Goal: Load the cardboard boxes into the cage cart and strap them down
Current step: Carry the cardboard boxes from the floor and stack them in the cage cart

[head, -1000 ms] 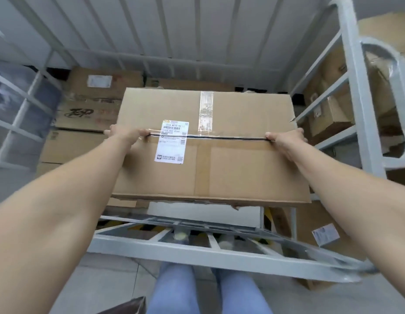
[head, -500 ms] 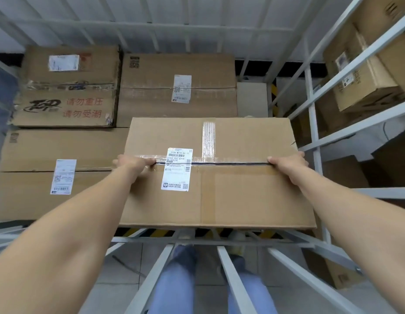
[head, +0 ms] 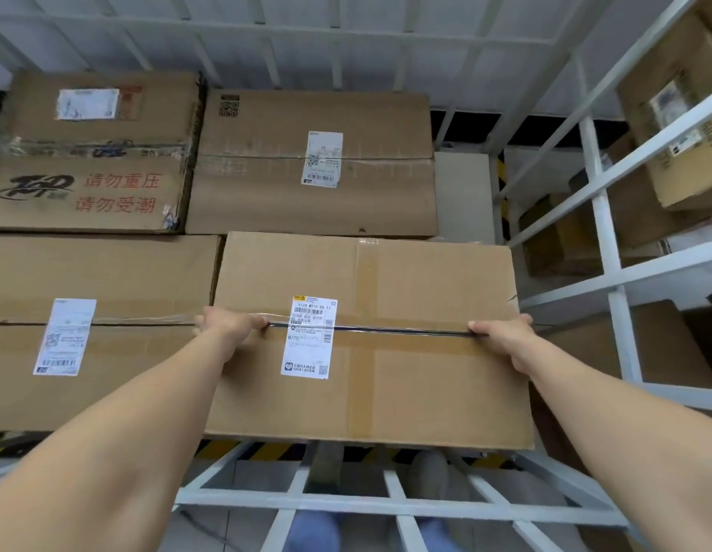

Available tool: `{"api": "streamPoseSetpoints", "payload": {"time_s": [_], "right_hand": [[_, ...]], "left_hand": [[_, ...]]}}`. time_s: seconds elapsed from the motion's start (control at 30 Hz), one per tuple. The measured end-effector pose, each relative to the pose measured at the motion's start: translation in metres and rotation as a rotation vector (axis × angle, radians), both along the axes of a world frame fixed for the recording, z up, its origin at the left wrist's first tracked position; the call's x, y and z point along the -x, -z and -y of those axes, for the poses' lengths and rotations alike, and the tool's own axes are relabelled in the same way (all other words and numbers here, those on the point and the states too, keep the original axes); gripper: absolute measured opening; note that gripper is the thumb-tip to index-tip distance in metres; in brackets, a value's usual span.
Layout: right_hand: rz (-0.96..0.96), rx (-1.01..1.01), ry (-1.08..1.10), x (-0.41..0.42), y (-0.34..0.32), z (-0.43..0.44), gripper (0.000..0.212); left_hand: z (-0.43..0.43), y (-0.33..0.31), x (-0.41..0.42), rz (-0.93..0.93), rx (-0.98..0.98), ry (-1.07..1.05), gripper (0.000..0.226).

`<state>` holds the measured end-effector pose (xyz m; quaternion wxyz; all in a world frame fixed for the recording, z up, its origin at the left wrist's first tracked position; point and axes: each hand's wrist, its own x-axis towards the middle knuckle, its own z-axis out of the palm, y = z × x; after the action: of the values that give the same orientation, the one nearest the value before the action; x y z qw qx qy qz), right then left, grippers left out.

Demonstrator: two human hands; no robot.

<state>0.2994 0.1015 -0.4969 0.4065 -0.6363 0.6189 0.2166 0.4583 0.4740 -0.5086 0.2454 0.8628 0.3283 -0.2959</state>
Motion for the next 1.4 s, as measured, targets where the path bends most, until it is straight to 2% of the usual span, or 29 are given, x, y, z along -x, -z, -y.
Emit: {"api": "streamPoseSetpoints", "payload": {"time_s": [0.1, 0.2, 0.3, 0.37, 0.43, 0.6, 0.77, 0.97, 1.1, 1.23, 1.4], "right_hand": [[0.003, -0.077, 0.030, -0.003, 0.021, -0.002, 0.105], [0.017, -0.118, 0.029, -0.007, 0.035, -0.005, 0.104], [0.045, -0.154, -0.007, -0.015, 0.041, -0.009, 0.103], [0.056, -0.196, -0.085, -0.024, 0.037, -0.017, 0.099], [0.075, -0.197, -0.187, -0.035, 0.028, -0.028, 0.091], [0.147, -0.115, -0.478, -0.074, -0.025, -0.051, 0.075], [0.190, 0.074, -0.813, -0.108, -0.120, -0.060, 0.066], [0.258, 0.500, -1.077, -0.139, -0.282, -0.058, 0.053], [0.344, 0.770, -1.141, -0.143, -0.404, -0.054, 0.043], [0.434, 0.981, -1.184, -0.128, -0.520, -0.050, 0.053], [0.539, 1.195, -1.151, -0.079, -0.641, -0.048, 0.066]], "left_hand": [[-0.003, 0.017, -0.006, -0.006, -0.003, 0.012, 0.101], [-0.007, 0.029, -0.011, -0.027, 0.029, -0.010, 0.102], [-0.005, 0.037, -0.010, -0.075, 0.078, 0.018, 0.088], [0.010, 0.037, -0.008, -0.099, 0.140, 0.081, 0.078], [0.033, 0.027, -0.009, -0.093, 0.173, 0.171, 0.079], [0.085, -0.033, -0.024, 0.013, 0.199, 0.485, 0.075], [0.116, -0.125, -0.038, 0.184, 0.154, 0.750, 0.063], [0.152, -0.283, -0.052, 0.480, 0.039, 1.047, 0.056], [0.171, -0.403, -0.053, 0.756, -0.069, 1.218, 0.055], [0.180, -0.518, -0.036, 1.055, -0.184, 1.313, 0.059], [0.191, -0.638, 0.010, 1.307, -0.323, 1.309, 0.069]]}}
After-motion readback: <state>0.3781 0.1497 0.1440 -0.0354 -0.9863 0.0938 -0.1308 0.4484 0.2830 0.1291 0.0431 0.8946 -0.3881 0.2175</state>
